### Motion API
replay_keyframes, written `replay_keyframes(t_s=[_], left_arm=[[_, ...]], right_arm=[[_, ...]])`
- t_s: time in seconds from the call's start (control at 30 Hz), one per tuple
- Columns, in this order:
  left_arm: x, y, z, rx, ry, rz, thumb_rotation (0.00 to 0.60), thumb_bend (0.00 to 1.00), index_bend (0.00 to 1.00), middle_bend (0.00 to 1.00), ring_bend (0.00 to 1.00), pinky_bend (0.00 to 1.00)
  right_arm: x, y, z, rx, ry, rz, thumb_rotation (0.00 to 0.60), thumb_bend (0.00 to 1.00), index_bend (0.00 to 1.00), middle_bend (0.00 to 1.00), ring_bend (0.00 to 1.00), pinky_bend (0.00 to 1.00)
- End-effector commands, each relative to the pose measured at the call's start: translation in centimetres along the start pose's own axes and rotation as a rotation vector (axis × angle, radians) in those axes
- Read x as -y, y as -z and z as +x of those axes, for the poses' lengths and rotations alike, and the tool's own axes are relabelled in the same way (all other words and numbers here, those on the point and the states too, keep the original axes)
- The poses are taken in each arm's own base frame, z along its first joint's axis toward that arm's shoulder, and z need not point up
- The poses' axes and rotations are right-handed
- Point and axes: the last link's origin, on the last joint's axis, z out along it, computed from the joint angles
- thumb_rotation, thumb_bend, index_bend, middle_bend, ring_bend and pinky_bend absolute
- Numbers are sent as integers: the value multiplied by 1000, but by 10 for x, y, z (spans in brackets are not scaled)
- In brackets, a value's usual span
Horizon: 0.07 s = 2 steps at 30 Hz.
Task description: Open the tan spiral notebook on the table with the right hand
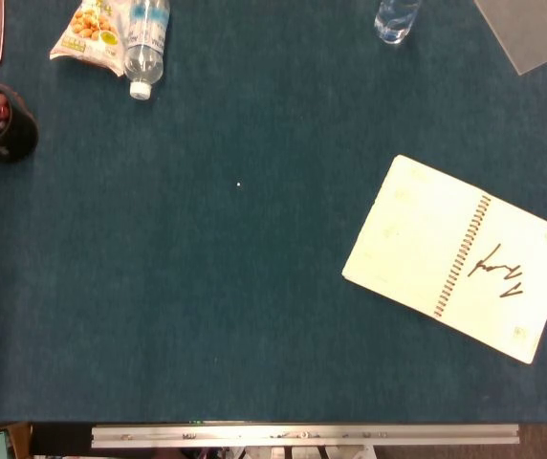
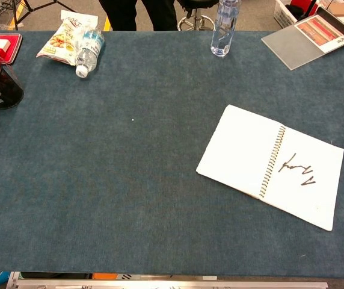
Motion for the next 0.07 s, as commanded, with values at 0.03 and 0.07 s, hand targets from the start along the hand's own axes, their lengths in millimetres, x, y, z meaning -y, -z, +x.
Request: replay_keyframes(t_s=[0.03, 0.07], left_arm=[[-1, 0, 0, 1, 2, -1, 600, 257, 328, 228, 266, 463], [-1, 0, -1, 2, 3, 0, 600, 257, 328, 228, 266, 463]], right_arm=[[-2, 13, -5, 57, -4, -49, 600, 294, 287, 140, 0, 131], [-3, 15, -7, 61, -12, -59, 600, 294, 287, 140, 0, 131]])
